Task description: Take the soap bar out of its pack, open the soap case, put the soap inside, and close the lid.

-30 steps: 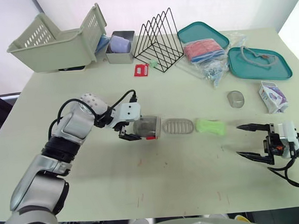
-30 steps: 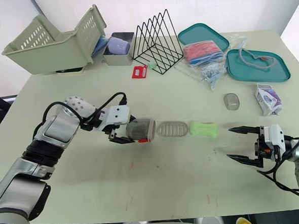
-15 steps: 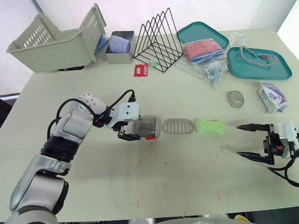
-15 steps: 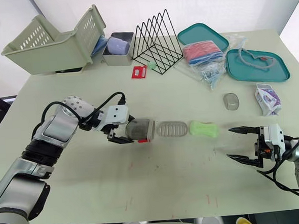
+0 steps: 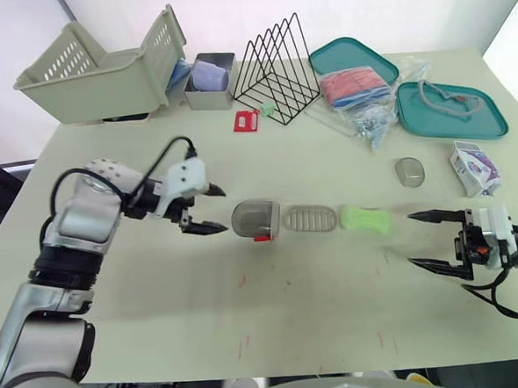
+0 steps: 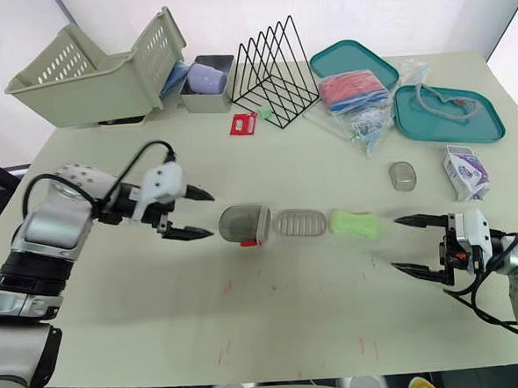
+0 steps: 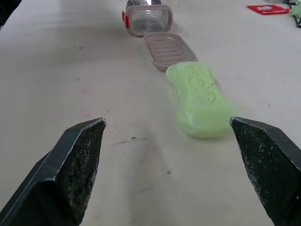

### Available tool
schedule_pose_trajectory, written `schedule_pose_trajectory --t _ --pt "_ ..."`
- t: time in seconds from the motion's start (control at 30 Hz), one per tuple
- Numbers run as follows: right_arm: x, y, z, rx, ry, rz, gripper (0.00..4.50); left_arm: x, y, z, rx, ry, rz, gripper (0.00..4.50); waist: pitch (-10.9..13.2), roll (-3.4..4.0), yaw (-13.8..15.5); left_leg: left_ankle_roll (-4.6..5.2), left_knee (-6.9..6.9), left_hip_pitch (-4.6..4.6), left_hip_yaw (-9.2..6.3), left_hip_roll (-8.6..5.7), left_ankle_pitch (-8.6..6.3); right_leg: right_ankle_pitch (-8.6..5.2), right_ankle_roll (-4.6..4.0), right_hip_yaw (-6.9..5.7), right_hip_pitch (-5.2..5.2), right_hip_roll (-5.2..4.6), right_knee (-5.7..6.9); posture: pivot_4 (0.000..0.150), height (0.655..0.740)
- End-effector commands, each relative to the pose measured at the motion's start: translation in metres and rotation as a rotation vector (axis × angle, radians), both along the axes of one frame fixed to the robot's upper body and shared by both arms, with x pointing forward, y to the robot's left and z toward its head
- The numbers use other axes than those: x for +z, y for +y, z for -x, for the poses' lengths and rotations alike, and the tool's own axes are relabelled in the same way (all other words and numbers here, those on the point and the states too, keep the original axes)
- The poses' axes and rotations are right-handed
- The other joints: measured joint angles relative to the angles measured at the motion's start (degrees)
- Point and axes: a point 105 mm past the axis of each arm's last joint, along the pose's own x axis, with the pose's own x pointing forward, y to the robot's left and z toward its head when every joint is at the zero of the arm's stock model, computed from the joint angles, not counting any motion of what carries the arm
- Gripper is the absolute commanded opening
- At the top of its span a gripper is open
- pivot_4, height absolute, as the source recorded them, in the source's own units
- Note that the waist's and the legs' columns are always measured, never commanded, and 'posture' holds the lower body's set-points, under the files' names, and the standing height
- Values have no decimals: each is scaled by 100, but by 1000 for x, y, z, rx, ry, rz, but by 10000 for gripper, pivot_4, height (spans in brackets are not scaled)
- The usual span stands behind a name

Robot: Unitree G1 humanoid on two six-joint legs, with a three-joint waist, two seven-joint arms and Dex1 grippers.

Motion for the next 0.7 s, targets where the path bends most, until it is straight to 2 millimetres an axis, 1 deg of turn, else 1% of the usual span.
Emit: schedule_pose_trajectory --t 0.03,0.1,0.13,0.2,0.3,0.37,0.43,0.57,0.7 --pt "22 7 -8 42 -52 61 44647 32 -13 10 13 -90 244 41192 0 0 -5 0 0 0 0 1 0 0 0 0 0 -2 0 1500 7400" --pt "26 9 -11 48 -52 88 44647 34 -15 16 36 -100 304 41192 0 0 -17 0 0 1 -2 2 0 0 0 -1 0 -1 1 1500 7400" --pt "29 12 -13 55 -45 114 44647 32 -16 21 53 -98 338 41192 0 0 -16 0 0 1 -4 2 0 0 0 -2 0 0 2 1500 7400" --pt "36 20 -16 79 -17 177 44647 19 -19 35 86 -77 380 41192 0 1 -31 0 -1 0 -5 2 0 0 0 -3 -1 -1 2 1500 7400" --pt "44 35 -18 97 20 245 44647 0 -28 57 112 -64 423 41192 0 1 -44 -1 -2 1 -1 3 0 0 0 1 -2 -3 1 1500 7400" --pt "45 44 -18 104 40 297 44647 -10 -36 72 114 -46 447 41192 0 -1 -21 0 0 -1 -4 3 0 0 -1 -2 -2 -2 2 1500 7400" --pt "44 51 -22 88 49 356 44647 -20 -40 81 130 -32 462 41192 -1 -2 16 0 0 -1 -5 2 -1 0 0 -4 -2 -3 2 1500 7400" --pt "43 61 -31 34 43 452 44647 -35 -39 90 180 -28 475 41192 -1 -3 28 0 0 -3 -3 -1 -1 0 0 -6 -1 -5 -2 1500 7400" --pt "42 71 -37 -11 49 503 44647 -40 -37 93 221 -29 499 41192 -1 -3 15 0 -2 -3 -5 0 -1 0 -1 -7 -2 -3 -3 1500 7400"
